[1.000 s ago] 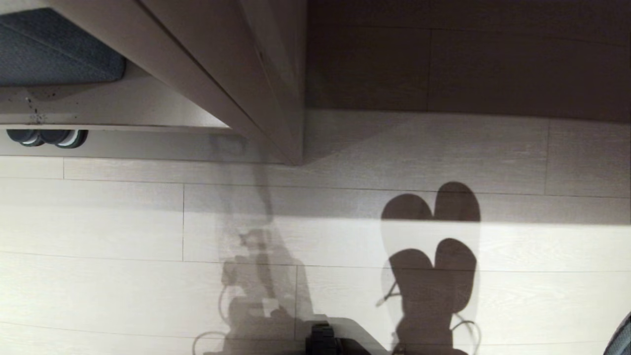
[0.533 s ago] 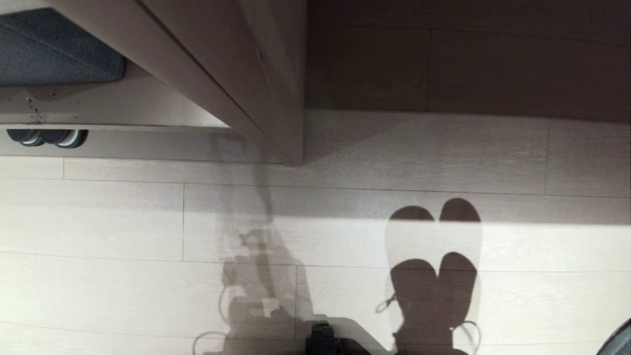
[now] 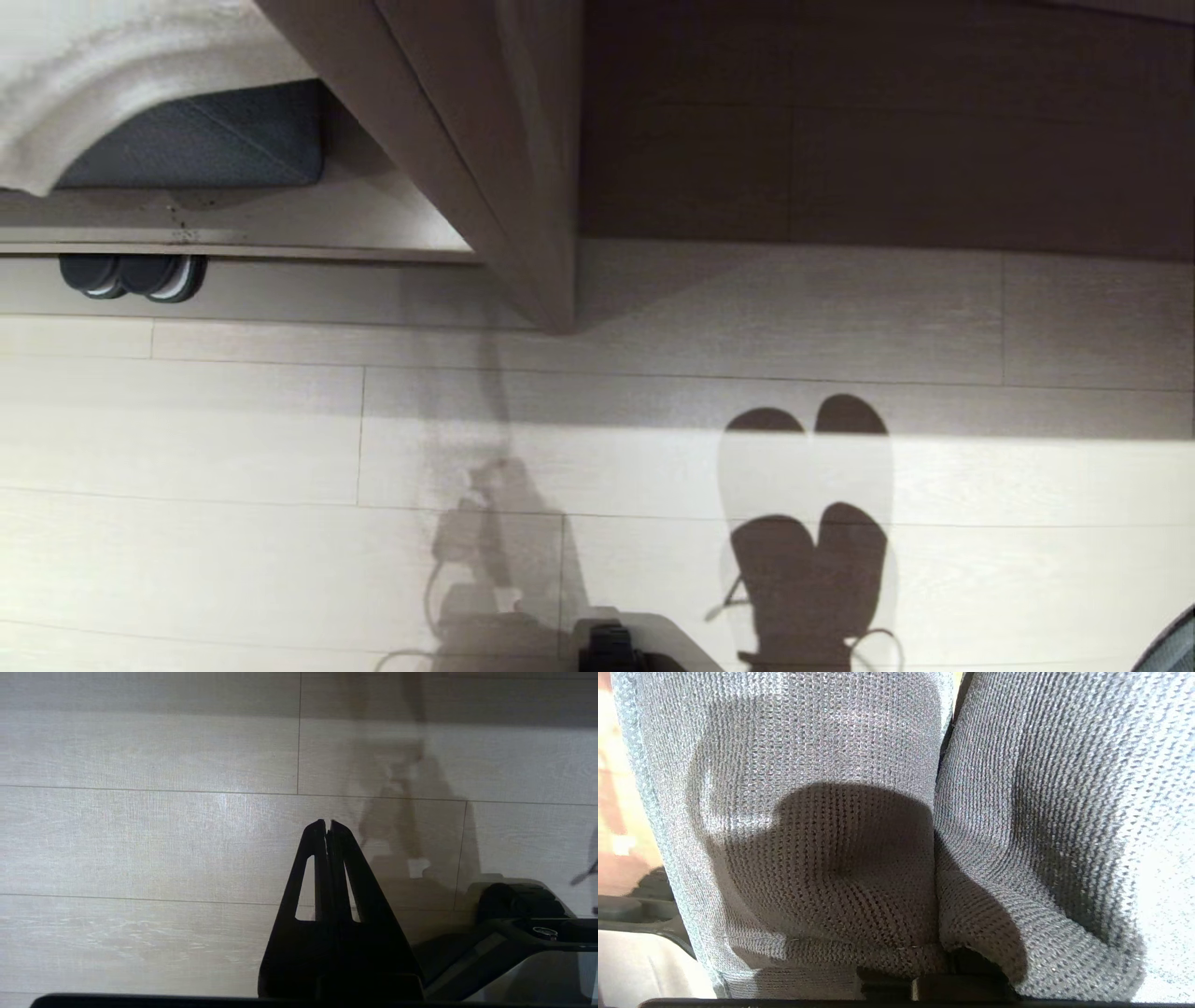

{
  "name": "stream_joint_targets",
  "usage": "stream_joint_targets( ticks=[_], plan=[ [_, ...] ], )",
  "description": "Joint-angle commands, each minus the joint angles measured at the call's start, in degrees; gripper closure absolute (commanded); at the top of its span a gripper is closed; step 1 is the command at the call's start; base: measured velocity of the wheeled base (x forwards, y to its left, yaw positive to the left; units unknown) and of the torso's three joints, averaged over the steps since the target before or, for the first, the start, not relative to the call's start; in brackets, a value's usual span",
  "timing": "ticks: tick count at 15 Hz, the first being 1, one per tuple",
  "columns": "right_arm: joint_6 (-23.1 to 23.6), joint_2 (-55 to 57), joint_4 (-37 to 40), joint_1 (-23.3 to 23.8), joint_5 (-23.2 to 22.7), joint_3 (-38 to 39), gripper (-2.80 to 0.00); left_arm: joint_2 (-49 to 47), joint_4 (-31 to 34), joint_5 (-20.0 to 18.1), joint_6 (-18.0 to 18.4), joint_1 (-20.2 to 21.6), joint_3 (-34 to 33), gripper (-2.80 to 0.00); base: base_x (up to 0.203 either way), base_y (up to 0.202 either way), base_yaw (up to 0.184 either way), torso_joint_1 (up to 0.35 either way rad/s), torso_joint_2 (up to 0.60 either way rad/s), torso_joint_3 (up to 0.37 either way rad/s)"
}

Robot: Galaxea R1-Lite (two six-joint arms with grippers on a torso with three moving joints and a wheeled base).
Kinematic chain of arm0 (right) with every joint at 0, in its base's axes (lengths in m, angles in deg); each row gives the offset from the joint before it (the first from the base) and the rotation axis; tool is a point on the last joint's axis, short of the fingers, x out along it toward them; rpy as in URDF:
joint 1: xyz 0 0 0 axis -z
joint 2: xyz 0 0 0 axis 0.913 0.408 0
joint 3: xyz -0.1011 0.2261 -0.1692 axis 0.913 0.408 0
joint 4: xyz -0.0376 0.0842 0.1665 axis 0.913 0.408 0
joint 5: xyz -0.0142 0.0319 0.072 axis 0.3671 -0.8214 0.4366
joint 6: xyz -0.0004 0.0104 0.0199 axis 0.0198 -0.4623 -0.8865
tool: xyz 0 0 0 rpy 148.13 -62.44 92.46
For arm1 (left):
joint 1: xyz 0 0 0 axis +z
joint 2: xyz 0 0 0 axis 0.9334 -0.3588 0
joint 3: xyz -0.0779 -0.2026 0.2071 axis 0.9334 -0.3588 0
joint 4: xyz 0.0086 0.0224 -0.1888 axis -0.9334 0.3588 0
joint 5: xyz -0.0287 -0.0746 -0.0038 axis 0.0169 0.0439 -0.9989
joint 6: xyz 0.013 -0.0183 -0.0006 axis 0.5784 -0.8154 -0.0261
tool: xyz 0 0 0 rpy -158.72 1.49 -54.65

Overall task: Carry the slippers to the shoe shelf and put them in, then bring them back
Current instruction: Place the slippers into the shoe cabinet

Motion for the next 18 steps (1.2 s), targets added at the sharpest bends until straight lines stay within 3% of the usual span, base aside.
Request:
stream_joint_targets(
  ticks=[1,18],
  plan=[
    [-0.05,0.22,-0.03,-0.02,0.02,0.00,0.00,0.00,-0.02,0.01,-0.05,0.06,0.00,0.00,0.000,0.000,0.000,0.004,0.00,0.196],
    [-0.39,0.13,-0.03,-0.02,0.44,0.00,0.00,0.00,-0.02,0.01,-0.14,0.06,-0.01,0.00,0.000,0.000,0.000,0.001,0.00,0.202]
  ],
)
